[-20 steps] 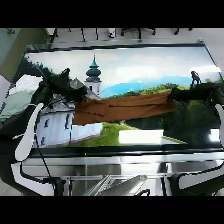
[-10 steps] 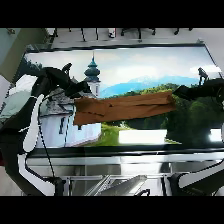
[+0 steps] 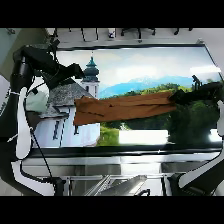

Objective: Fold the shirts.

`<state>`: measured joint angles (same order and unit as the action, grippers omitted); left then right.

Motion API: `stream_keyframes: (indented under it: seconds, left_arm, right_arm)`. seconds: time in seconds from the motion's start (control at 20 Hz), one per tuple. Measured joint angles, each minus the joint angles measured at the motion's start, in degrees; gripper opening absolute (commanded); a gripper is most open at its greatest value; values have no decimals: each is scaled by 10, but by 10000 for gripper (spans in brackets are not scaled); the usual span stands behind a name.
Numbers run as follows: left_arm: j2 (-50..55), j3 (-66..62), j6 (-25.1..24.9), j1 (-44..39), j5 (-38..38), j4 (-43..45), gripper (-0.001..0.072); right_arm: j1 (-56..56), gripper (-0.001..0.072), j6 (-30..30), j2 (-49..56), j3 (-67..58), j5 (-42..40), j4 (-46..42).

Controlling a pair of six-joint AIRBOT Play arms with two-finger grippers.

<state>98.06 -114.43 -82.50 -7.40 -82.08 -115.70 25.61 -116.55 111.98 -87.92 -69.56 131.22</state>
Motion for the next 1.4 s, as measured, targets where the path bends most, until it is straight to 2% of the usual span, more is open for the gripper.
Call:
stream_keyframes:
  seconds: [0.05,0.1,0.15,0.2,0.5,0.75,0.95,1.15,1.4]
  left_arm:
    - [-11,2,0,-3,-1,0,254]
    - [-23,5,0,-6,0,0,133]
    - [-34,9,0,-11,3,0,44]
    - [-44,12,0,-16,9,0,15]
    - [-63,84,-20,-108,80,4,14]
    - [43,138,-29,-216,178,-1,14]
    - [173,82,-31,-282,235,-49,14]
    - [272,1,-31,-322,264,-122,14]
    - [316,-13,-15,-340,285,-183,15]
  right_arm:
    - [-2,193,1,5,0,-5,1]
    - [-5,29,2,10,0,-11,3]
    - [-9,23,2,15,0,-18,7]
    - [-12,22,2,17,0,-21,8]
    - [-24,21,0,-12,-17,-63,-1]
    - [-25,21,4,-143,-25,-122,19]
    - [-43,22,11,-252,-26,-170,33]
    - [-87,22,20,-305,-26,-190,37]
    - [-132,22,32,-319,-26,-195,37]
